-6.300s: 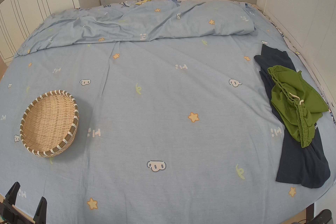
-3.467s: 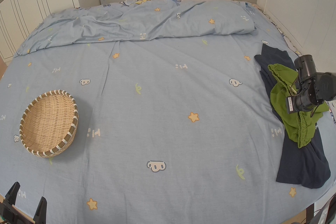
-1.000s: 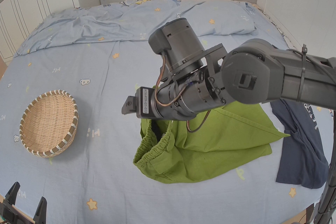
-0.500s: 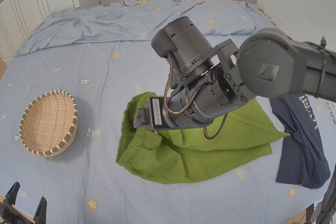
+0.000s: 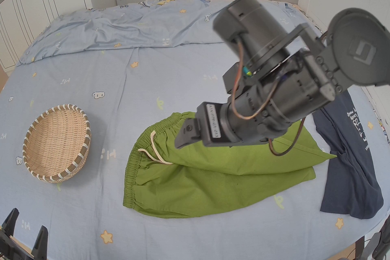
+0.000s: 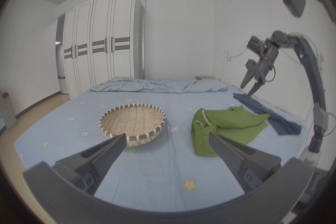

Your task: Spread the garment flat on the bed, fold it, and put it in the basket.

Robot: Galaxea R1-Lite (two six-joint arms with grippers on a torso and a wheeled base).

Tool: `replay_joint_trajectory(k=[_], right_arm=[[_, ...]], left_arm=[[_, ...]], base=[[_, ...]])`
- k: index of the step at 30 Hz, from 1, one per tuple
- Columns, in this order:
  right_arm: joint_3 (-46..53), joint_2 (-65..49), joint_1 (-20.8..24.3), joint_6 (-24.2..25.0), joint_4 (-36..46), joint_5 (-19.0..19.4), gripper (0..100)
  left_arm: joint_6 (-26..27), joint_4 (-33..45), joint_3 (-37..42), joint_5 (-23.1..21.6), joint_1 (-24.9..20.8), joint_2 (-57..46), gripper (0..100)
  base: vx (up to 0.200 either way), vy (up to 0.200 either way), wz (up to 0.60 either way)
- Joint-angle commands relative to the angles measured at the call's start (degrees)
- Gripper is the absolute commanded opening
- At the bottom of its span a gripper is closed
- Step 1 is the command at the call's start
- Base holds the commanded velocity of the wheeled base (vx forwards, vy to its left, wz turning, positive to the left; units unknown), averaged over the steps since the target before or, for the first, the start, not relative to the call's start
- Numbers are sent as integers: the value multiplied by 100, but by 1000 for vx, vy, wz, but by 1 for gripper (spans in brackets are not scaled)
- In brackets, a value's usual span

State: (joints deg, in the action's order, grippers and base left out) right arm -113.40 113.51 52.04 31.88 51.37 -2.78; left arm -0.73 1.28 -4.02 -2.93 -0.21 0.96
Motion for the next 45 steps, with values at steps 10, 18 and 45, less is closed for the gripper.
replay_joint_trajectory(k=[10, 18, 45], right_arm=[[4871, -3616, -2541, 161, -3160, 2273, 100], [5671, -3827, -3068, 609, -3423, 2229, 100], [6145, -3985, -3587, 90, -3757, 2466, 100]], left_arm=[[-2019, 268, -2630, -1817, -665, 4316, 100], [-2344, -295, -2384, -3601, -375, 6302, 100], [284, -1921, -1927, -5113, 566, 10108, 100]], base=[[0, 0, 0], [0, 0, 0], [0, 0, 0]])
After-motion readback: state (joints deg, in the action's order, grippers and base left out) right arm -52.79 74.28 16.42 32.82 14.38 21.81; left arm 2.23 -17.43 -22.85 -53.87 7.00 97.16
